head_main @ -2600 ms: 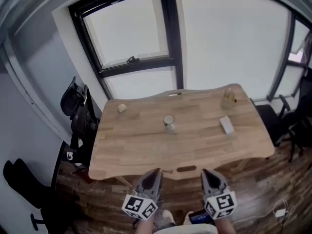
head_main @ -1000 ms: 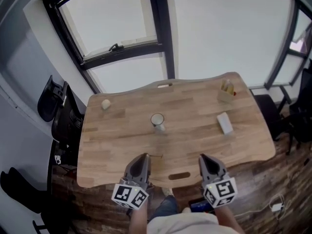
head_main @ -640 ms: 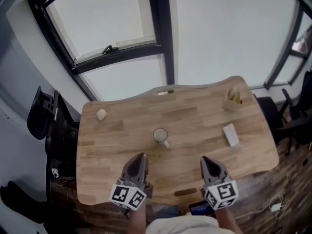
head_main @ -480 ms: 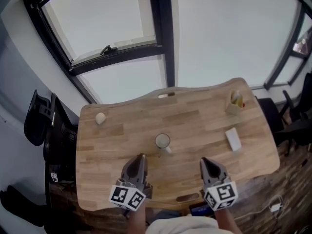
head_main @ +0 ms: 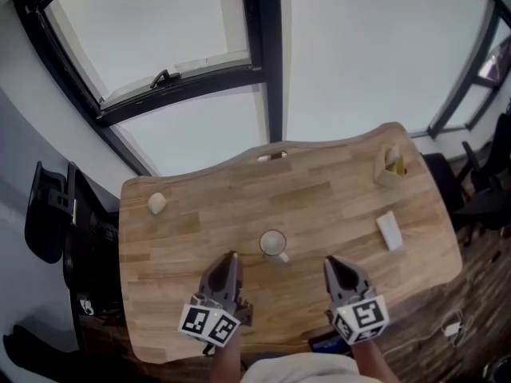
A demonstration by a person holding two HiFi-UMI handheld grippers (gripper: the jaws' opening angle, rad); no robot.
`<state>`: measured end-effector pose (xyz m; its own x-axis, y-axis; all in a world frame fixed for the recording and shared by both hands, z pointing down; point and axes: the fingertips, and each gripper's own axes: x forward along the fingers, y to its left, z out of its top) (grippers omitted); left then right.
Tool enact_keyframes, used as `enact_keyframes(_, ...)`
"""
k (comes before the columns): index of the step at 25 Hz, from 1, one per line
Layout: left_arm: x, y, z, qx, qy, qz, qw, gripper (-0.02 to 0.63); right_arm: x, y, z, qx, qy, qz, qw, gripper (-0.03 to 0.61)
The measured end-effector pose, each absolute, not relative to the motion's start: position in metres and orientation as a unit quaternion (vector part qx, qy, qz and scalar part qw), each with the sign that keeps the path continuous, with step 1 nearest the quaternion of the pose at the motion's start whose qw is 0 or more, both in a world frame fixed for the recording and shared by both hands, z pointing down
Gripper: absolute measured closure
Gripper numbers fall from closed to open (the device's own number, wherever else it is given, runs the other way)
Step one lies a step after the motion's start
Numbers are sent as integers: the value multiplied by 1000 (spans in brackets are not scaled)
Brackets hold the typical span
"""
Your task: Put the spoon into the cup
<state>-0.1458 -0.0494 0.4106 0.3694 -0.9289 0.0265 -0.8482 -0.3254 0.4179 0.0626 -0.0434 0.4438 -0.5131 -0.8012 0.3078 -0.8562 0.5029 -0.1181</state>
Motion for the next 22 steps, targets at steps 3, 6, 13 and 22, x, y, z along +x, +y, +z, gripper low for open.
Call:
enact_keyframes(3,-149,-57,412,809,-545,-123,183,612,56,-41,443,483,-861,120,105,581)
enact_keyframes(6,-145,-63,413,812,-539,-128,182,612,57,-33,444,483,-860,114,116,581)
enact_keyframes(13,-156,-65,417,804,-552,-118,187,612,58,-28,438,491,-857,107,115,581)
enact_keyframes(22,-157,-70,423,794,-564,-117,196,612,59,-33,442,492,-855,107,121,581)
